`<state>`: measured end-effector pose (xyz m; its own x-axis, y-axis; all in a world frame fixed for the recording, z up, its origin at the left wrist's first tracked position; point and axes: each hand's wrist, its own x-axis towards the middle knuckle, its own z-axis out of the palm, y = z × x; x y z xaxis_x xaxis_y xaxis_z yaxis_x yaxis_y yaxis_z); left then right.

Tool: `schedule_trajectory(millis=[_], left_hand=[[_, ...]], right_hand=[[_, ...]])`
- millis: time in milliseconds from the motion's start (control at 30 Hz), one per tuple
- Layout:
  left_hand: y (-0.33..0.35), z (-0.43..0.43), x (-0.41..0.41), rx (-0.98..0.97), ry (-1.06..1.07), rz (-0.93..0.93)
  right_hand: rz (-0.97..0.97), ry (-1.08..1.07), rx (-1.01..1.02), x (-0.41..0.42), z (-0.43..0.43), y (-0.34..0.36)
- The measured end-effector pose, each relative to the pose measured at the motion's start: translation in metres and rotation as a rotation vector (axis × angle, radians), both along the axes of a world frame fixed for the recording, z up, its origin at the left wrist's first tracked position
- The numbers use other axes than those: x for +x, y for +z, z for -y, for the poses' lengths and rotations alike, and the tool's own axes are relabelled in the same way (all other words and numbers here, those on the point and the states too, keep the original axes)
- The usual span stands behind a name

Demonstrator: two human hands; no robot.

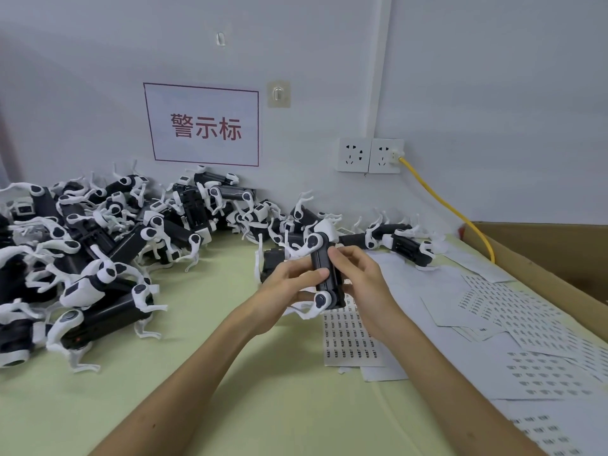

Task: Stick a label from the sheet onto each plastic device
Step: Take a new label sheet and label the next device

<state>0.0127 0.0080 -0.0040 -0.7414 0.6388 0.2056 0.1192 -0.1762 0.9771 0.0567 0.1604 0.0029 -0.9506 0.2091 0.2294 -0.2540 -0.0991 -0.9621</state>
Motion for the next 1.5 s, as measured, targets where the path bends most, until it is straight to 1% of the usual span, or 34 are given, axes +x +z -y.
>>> schedule_trajectory(millis=[133, 367, 467, 567, 633, 733, 767, 833, 867, 900, 967, 1067, 1133, 1200, 1333, 1433, 1500], left_hand=[[0.0, 0.001, 0.0, -0.025, 0.005, 0.021], [0.003, 0.009, -0.001, 0.104, -0.115, 0.131], [0.0, 0.009, -0.006, 0.178, -0.094, 0.211], [-0.003, 0.01, -0.012, 0.27, -0.09, 0.236], [0.001, 0.009, -0.011, 0.328, -0.07, 0.27], [0.002, 0.006, -0.01, 0.299, 0.11, 0.274], [0.001, 0.006, -0.012, 0.302, 0.162, 0.302], [-0.002, 0.007, -0.019, 0.269, 0.209, 0.372], [-0.003, 0.008, -0.021, 0.235, 0.207, 0.402], [-0.003, 0.009, -0.021, 0.196, 0.207, 0.437], [-0.003, 0.009, -0.018, 0.155, 0.192, 0.51], [-0.005, 0.009, -0.016, 0.218, 0.155, 0.579], [-0.007, 0.009, -0.017, 0.236, 0.121, 0.595], [-0.008, 0.009, -0.018, 0.25, 0.107, 0.614], [-0.012, 0.008, -0.02, 0.271, 0.075, 0.641], [-0.013, 0.007, -0.02, 0.256, 0.018, 0.617], [-0.012, 0.009, -0.019, 0.235, 0.006, 0.596]], right_hand=[[0.028, 0.066, -0.057, 0.002, -0.001, 0.003], [-0.041, 0.119, -0.036, 0.002, -0.002, 0.001], [-0.068, 0.112, 0.037, 0.002, -0.002, 0.001], [-0.075, 0.087, 0.176, 0.0, 0.0, 0.002], [-0.043, 0.062, 0.272, -0.003, -0.002, 0.001], [0.088, -0.074, 0.462, -0.008, -0.016, -0.004], [0.176, -0.144, 0.609, -0.012, -0.025, -0.008], [0.382, -0.227, 1.008, -0.015, -0.04, -0.018], [0.45, -0.232, 1.126, -0.016, -0.043, -0.023], [0.488, -0.222, 1.162, -0.017, -0.044, -0.026], [0.48, -0.21, 1.11, -0.019, -0.043, -0.028], [0.432, -0.198, 1.022, -0.021, -0.038, -0.028], [0.408, -0.199, 0.95, -0.02, -0.036, -0.027], [0.351, -0.248, 0.871, -0.02, -0.035, -0.027], [0.151, -0.357, 0.75, -0.021, -0.036, -0.024], [0.046, -0.4, 0.684, -0.022, -0.04, -0.021], [0.031, -0.391, 0.591, -0.021, -0.039, -0.019]])
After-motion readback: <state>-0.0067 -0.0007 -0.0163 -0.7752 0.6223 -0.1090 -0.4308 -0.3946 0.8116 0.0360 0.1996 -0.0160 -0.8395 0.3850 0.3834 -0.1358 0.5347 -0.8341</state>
